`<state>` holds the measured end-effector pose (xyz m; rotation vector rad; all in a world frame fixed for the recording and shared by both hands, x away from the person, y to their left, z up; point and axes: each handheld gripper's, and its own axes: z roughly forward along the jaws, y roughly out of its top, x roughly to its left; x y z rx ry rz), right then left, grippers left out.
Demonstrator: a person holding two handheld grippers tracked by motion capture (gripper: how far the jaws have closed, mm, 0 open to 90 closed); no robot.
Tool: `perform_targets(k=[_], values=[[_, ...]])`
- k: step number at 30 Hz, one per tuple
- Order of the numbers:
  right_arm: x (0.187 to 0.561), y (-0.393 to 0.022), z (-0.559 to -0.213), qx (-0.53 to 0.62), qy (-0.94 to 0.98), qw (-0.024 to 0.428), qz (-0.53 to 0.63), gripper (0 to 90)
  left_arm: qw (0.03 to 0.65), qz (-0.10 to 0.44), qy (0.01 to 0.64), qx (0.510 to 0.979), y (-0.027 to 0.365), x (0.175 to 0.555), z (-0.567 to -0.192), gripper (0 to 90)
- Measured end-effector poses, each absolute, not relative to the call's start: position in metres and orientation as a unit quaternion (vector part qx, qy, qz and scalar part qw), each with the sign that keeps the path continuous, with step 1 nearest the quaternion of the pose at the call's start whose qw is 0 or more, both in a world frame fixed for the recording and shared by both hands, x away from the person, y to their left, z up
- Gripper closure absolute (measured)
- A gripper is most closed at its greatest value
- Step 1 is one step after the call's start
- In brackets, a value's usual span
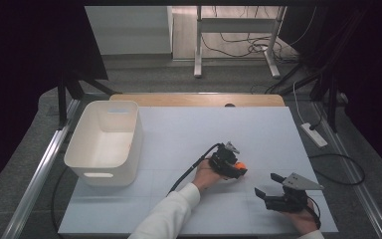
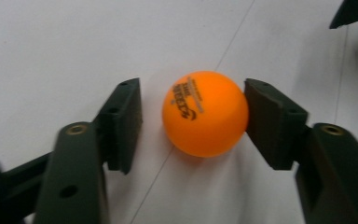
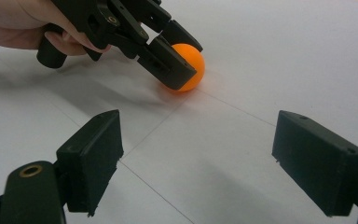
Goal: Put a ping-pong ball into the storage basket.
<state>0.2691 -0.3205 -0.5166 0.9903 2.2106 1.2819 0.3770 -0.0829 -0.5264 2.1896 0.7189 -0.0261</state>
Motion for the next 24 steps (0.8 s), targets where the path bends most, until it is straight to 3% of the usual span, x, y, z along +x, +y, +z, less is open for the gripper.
perform_targets(k=[2,24], values=[[0.269,-0.321,-0.517,0.354,0.791,0.199,0.458,15.7,0.407,-0.010,0.282,0.869,-0.083,0.376,-0.526,49.9],[0.269,-0.322,-0.516,0.355,0.790,0.202,0.458,15.7,0.427,0.002,0.275,0.862,-0.074,0.369,-0.507,50.5]])
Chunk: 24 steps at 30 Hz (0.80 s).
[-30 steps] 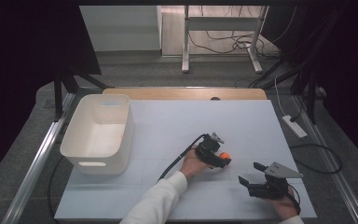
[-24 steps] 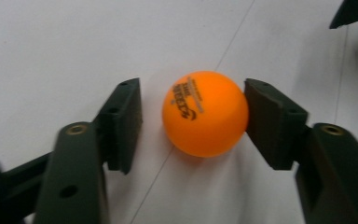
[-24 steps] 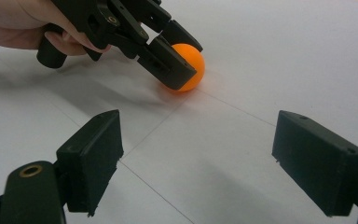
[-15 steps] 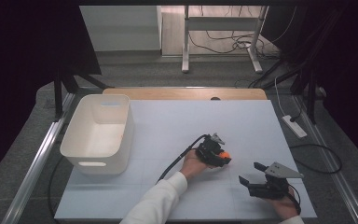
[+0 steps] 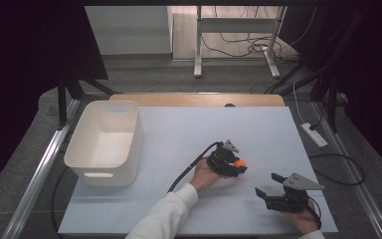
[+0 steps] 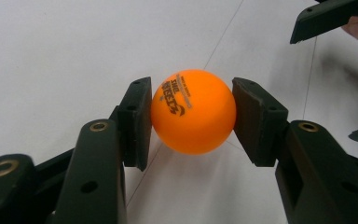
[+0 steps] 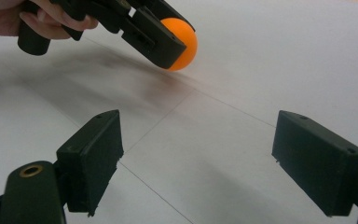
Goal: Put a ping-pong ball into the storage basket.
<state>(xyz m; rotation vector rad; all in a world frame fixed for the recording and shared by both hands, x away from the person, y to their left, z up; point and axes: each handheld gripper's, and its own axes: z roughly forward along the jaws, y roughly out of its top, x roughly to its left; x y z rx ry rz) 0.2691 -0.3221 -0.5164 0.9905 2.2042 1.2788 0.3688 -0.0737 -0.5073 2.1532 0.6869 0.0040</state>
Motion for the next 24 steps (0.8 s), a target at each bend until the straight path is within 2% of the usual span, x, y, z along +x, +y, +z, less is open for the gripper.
perform_targets(k=[24], values=[[0.269,-0.322,-0.516,0.356,0.789,0.204,0.457,15.8,0.439,0.016,0.277,0.855,-0.062,0.363,-0.494,50.4]])
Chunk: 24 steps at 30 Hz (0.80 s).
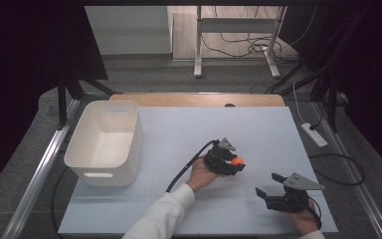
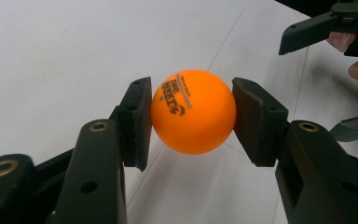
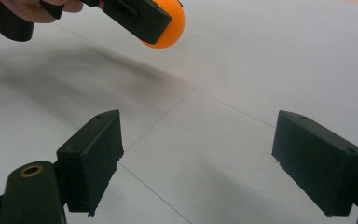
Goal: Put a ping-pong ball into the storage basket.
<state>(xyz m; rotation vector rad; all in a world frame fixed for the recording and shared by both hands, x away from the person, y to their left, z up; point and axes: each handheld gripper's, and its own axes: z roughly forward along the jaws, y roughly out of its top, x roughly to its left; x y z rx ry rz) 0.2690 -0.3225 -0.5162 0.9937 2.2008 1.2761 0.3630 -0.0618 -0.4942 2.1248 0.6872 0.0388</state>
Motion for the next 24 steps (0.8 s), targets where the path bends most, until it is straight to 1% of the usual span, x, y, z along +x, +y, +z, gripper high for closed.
perform_targets(k=[12,24], values=[[0.269,-0.322,-0.516,0.356,0.789,0.205,0.458,15.8,0.454,0.022,0.281,0.846,-0.052,0.362,-0.485,50.4],[0.269,-0.323,-0.516,0.357,0.788,0.206,0.457,15.8,0.454,0.030,0.281,0.845,-0.044,0.358,-0.480,50.4]])
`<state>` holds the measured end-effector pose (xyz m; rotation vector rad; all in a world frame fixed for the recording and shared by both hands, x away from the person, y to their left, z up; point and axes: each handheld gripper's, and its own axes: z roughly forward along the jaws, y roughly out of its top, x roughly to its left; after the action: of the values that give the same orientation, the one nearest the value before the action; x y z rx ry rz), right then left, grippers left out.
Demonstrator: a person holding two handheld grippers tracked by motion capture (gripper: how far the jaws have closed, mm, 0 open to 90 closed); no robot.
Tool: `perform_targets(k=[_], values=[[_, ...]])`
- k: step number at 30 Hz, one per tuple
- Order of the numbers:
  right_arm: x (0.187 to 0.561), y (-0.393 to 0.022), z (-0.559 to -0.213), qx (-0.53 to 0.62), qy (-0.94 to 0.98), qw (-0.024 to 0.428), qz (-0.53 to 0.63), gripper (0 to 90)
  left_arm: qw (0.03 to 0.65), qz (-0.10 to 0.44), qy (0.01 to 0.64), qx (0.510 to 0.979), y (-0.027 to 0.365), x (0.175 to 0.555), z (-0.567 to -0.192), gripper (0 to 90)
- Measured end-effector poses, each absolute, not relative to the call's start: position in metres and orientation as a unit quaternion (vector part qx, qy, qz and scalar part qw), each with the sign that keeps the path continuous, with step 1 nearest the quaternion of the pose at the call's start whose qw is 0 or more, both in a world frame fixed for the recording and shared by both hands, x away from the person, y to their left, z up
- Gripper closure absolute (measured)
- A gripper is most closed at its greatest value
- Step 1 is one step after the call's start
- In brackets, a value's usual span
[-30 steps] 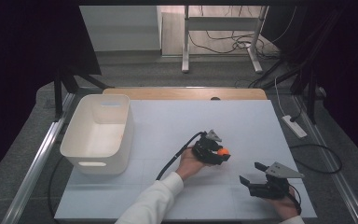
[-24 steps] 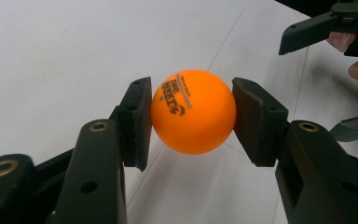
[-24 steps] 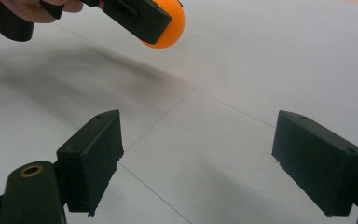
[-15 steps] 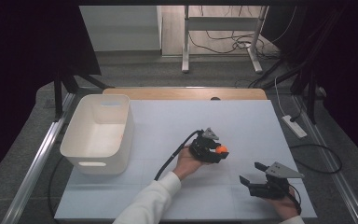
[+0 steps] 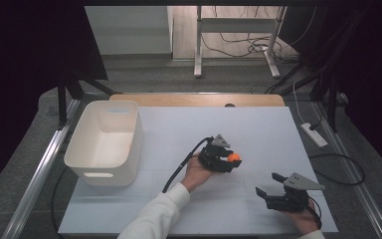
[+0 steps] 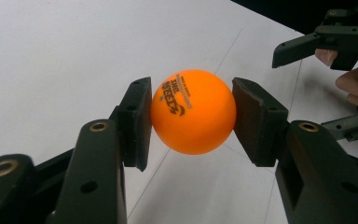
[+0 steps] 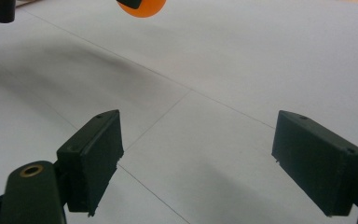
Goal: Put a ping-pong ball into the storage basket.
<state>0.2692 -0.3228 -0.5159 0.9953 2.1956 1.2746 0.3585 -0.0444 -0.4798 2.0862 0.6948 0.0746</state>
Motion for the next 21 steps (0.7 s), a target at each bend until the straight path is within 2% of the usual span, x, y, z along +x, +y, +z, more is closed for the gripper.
perform_targets(k=[21], values=[[0.269,-0.322,-0.516,0.357,0.788,0.207,0.457,15.8,0.467,0.036,0.291,0.834,-0.032,0.356,-0.469,50.4]])
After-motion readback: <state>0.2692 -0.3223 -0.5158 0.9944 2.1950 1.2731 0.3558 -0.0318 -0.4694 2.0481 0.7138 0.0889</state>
